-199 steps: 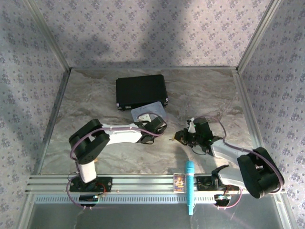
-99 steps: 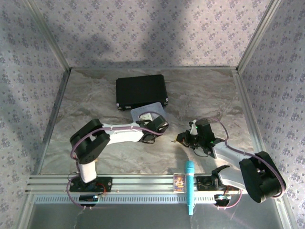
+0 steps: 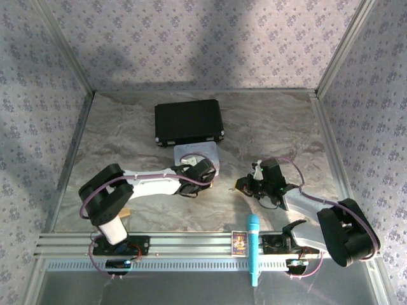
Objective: Unlock the padlock with the key
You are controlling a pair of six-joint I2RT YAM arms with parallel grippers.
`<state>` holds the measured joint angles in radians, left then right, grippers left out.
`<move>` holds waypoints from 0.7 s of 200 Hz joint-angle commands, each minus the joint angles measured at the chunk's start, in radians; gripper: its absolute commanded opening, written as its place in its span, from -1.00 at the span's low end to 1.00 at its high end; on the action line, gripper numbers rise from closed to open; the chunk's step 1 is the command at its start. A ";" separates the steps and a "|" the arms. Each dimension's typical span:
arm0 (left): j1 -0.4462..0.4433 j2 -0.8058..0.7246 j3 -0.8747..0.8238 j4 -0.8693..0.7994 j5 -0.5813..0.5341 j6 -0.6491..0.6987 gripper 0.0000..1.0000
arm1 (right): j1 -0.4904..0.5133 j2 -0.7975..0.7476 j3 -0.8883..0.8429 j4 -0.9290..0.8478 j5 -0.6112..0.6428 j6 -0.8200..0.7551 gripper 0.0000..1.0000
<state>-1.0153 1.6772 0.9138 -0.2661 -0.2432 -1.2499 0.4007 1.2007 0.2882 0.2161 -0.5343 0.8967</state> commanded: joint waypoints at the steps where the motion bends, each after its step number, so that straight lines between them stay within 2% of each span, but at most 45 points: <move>1: -0.003 -0.066 -0.049 0.001 0.029 0.001 -0.21 | 0.004 0.005 -0.012 0.017 0.001 -0.003 -1.00; 43: -0.015 -0.154 -0.114 0.073 0.004 -0.026 -0.24 | 0.013 0.015 -0.003 0.031 -0.002 -0.001 -1.00; 60: -0.026 -0.190 -0.138 0.098 -0.039 -0.029 -0.06 | 0.016 0.017 0.001 0.031 -0.003 -0.002 -1.00; 78: -0.028 -0.199 -0.197 0.210 -0.051 -0.043 0.12 | 0.020 0.022 0.005 0.029 -0.001 -0.003 -1.00; 108: -0.028 -0.156 -0.264 0.416 -0.025 -0.059 0.23 | 0.024 0.031 0.006 0.032 0.000 0.000 -1.00; 140: -0.029 -0.097 -0.234 0.421 -0.037 -0.043 0.28 | 0.035 0.030 0.003 0.034 0.009 0.003 -1.00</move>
<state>-1.0374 1.5414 0.6514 0.0772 -0.2584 -1.2949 0.4259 1.2251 0.2882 0.2432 -0.5343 0.8974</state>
